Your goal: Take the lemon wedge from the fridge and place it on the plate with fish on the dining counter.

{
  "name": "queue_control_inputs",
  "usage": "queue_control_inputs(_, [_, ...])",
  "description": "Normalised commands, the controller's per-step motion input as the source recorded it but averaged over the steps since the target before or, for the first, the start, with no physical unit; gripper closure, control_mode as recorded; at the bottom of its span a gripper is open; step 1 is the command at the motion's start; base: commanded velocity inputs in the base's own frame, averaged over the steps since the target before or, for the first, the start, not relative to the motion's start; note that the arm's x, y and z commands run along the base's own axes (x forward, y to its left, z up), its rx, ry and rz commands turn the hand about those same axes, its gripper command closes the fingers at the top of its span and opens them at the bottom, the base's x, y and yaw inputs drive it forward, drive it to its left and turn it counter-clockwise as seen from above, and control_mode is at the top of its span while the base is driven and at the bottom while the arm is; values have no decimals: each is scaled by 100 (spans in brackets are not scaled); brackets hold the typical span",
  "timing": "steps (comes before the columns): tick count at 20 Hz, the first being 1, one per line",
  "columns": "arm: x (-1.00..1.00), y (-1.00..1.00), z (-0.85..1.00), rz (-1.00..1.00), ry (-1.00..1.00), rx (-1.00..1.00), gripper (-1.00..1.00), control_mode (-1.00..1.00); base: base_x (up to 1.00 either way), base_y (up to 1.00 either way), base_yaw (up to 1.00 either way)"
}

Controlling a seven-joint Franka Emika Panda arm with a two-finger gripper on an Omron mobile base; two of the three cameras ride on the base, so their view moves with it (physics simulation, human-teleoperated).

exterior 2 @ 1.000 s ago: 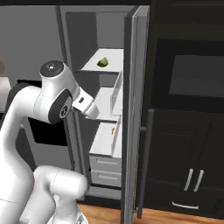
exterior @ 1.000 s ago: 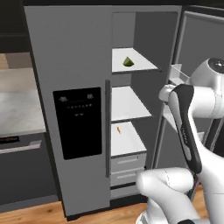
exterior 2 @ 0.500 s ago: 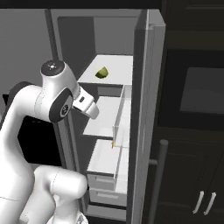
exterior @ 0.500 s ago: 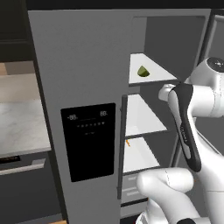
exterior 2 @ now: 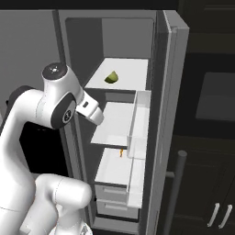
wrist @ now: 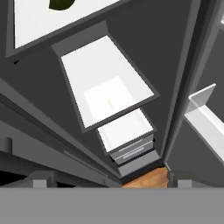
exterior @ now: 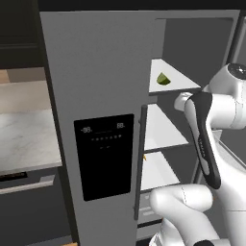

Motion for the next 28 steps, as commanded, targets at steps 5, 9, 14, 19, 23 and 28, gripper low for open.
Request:
queue_control_inputs(5, [0,0,0,0,0,0,-100,100,12,-10,0])
queue_control_inputs(9, [0,0,0,0,0,0,-100,100,0,-14,0])
queue_control_inputs(14, [-1,-14,26,0,-6,0,-100,-100,0,-2,0])
queue_control_inputs(19, [0,-22,81,0,-20,0,-100,-100,0,0,0])
queue_control_inputs(23, [23,-10,74,4,-15,0,-100,-100,0,0,0])
queue_control_inputs(28, [16,-2,21,1,-4,-1,-100,-100,0,0,0])
